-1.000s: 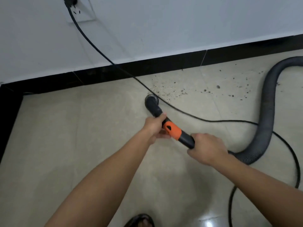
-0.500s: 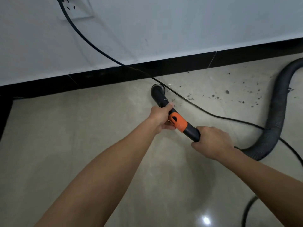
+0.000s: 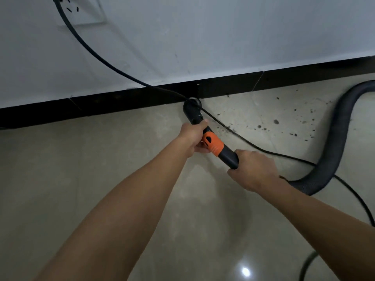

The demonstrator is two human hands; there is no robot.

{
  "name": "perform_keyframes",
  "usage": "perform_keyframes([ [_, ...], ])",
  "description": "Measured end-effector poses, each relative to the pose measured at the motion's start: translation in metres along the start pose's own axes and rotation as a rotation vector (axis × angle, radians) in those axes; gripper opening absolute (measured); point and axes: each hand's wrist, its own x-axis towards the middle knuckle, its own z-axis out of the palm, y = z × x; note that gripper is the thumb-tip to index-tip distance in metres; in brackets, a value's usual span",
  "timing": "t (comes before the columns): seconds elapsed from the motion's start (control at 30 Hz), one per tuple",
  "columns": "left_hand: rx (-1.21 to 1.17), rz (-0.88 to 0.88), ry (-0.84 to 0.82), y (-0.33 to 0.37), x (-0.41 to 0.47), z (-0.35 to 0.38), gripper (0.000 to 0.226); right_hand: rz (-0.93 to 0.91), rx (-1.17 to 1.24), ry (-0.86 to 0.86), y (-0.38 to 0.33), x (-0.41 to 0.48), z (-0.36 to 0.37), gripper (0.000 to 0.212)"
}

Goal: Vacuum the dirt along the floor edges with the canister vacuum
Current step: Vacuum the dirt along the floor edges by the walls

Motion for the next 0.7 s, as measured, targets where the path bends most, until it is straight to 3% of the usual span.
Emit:
perform_keyframes([
  [0.2, -0.022, -0.122, 0.014, -0.093, -0.084, -0.022, 0.037, -0.064, -0.027, -0.152, 0.001, -0.099, 0.043, 0.029],
  [0.33, -0.018, -0.145, -0.004, -0.126, -0.115, 0.000, 0.032, 0.016, 0.006, -0.273, 0.018, -0.141, 0.059, 0.032],
  [0.53, 0.041, -0.081, -0.095, -0.091, -0.087, 0.051, 0.033, 0.101, 0.046, -0.102, 0.053, -0.130, 0.042, 0.021],
  [0.7, 0.081, -0.119, -0.130, -0.091, -0.104, 0.055, 0.033, 0.101, 0.029, -0.100, 0.057, -0.139, 0.037, 0.020],
])
